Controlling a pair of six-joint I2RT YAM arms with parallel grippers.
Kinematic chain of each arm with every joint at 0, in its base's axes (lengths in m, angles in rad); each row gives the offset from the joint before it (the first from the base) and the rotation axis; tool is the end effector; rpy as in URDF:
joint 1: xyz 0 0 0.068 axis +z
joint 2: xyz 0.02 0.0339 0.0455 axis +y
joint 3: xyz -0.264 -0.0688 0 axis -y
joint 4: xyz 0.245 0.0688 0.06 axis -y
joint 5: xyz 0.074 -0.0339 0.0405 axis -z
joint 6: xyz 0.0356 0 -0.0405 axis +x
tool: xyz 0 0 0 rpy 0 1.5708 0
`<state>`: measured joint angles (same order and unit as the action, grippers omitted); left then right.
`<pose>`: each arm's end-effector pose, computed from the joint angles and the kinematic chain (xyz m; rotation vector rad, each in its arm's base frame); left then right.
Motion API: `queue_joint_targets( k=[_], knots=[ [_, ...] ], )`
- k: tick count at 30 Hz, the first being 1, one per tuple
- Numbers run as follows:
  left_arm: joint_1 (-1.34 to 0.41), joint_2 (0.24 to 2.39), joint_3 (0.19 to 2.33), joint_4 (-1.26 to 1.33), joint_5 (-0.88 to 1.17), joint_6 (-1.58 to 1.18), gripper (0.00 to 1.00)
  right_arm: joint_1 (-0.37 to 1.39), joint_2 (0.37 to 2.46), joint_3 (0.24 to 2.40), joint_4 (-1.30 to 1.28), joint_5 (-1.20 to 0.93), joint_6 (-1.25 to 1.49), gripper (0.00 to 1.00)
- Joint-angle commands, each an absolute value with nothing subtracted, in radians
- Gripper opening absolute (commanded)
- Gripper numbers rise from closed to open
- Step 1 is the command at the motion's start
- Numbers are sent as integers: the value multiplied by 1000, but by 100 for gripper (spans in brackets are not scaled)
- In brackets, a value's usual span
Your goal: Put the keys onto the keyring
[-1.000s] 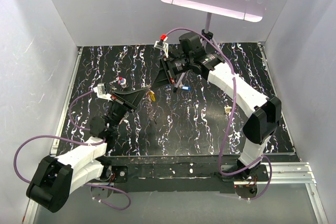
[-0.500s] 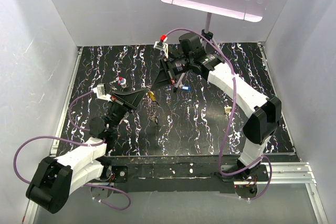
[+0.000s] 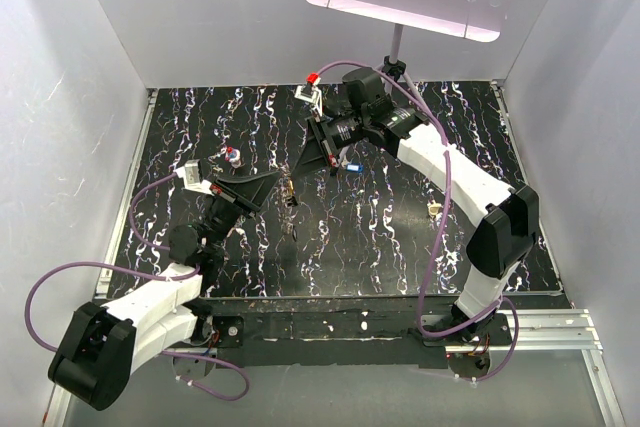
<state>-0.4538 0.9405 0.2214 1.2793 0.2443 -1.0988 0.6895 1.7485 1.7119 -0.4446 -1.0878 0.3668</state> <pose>0.1582 -0.0867 0.2682 -0.1196 1.1449 -1.5218 0.2839 0.2749 0.3824 -1.0921 1.9406 1.7306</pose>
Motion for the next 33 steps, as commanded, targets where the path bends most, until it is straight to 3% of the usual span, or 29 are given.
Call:
queue_joint_targets(
  k=[1, 9, 15, 20, 33],
  knots=[
    [-449, 931, 244, 1477, 256, -1098, 0, 699, 1730, 1712, -437, -1134, 380, 1],
    [-442, 954, 252, 1489, 298, -1109, 0, 715, 1749, 1721, -498, -1132, 350, 3],
    [-434, 962, 244, 1489, 328, -1121, 0, 713, 1737, 1773, -610, -1085, 209, 29],
    [-420, 940, 229, 1471, 353, -1131, 0, 670, 1718, 1845, -713, -1083, 80, 38],
    [-408, 983, 261, 1511, 500, -1175, 0, 669, 1718, 1855, -686, -1172, 60, 42]
  ],
)
